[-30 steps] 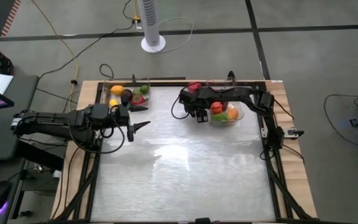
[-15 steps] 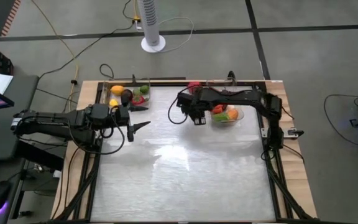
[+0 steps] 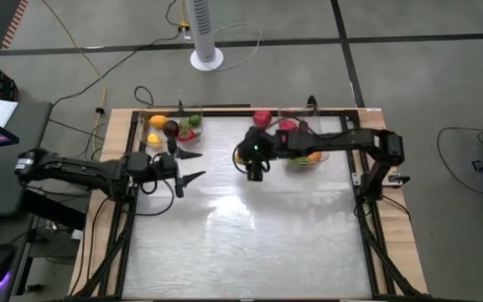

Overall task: Sort produce into baskets
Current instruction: Put the yellow lemon into the left transparent bin

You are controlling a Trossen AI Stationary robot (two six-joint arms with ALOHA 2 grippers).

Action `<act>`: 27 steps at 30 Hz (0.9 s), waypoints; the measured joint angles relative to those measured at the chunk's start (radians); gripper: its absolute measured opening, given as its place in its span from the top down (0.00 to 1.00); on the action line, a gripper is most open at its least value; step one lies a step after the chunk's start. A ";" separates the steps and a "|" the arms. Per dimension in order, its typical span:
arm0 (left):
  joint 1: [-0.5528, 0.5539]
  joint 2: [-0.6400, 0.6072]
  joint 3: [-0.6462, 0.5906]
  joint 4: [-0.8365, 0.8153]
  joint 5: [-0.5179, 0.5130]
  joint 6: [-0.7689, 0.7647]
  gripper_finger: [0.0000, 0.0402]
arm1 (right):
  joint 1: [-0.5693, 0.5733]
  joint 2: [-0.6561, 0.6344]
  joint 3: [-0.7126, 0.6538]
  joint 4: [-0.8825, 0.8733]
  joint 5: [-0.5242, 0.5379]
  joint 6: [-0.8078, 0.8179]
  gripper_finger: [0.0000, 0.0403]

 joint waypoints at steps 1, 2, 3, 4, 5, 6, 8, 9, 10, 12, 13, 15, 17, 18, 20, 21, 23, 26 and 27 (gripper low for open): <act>0.000 0.019 -0.006 0.018 -0.001 -0.063 0.36 | 0.019 -0.001 -0.022 0.061 0.002 0.001 0.39; 0.001 0.041 -0.014 0.035 0.000 -0.126 0.36 | 0.038 0.001 -0.040 0.110 0.012 0.000 0.39; 0.001 0.063 -0.022 0.043 0.000 -0.180 0.36 | 0.059 0.009 -0.054 0.154 0.037 -0.005 0.39; 0.001 0.090 -0.031 0.063 -0.001 -0.227 0.36 | 0.081 0.016 -0.062 0.199 0.076 -0.015 0.39; 0.001 0.120 -0.037 0.100 -0.001 -0.262 0.36 | 0.104 0.019 -0.069 0.228 0.120 -0.034 0.39; 0.001 0.150 -0.041 0.148 -0.001 -0.299 0.36 | 0.127 0.021 -0.078 0.235 0.171 -0.058 0.39; 0.001 0.206 -0.045 0.242 -0.001 -0.352 0.36 | 0.165 0.035 -0.080 0.291 0.279 -0.112 0.39; 0.001 0.233 -0.045 0.278 0.000 -0.363 0.36 | 0.185 0.038 -0.080 0.298 0.330 -0.134 0.39; 0.001 0.263 -0.044 0.309 -0.001 -0.372 0.35 | 0.200 0.038 -0.082 0.295 0.372 -0.153 0.39; 0.004 0.310 -0.043 0.357 -0.008 -0.399 0.34 | 0.221 0.038 -0.081 0.322 0.428 -0.166 0.39; 0.005 0.332 -0.043 0.385 -0.016 -0.407 0.33 | 0.227 0.038 -0.080 0.330 0.453 -0.165 0.39; 0.010 0.378 -0.040 0.436 -0.050 -0.413 0.30 | 0.237 0.038 -0.080 0.342 0.497 -0.155 0.39; 0.011 0.425 -0.042 0.478 -0.071 -0.404 0.28 | 0.244 0.038 -0.080 0.353 0.503 -0.153 0.39; 0.011 0.450 -0.040 0.513 -0.073 -0.395 0.27 | 0.245 0.038 -0.080 0.359 0.502 -0.149 0.39; 0.010 0.490 -0.026 0.549 -0.061 -0.375 0.25 | 0.245 0.049 -0.080 0.376 0.502 -0.134 0.39; 0.010 0.507 -0.015 0.552 -0.055 -0.368 0.24 | 0.243 0.053 -0.079 0.376 0.501 -0.131 0.39; 0.010 0.549 0.010 0.552 -0.052 -0.365 0.22 | 0.239 0.062 -0.080 0.370 0.498 -0.131 0.39; 0.010 0.604 0.046 0.554 -0.052 -0.378 0.21 | 0.240 0.078 -0.079 0.410 0.498 -0.156 0.39; 0.010 0.621 0.058 0.563 -0.053 -0.378 0.21 | 0.242 0.079 -0.080 0.410 0.498 -0.165 0.39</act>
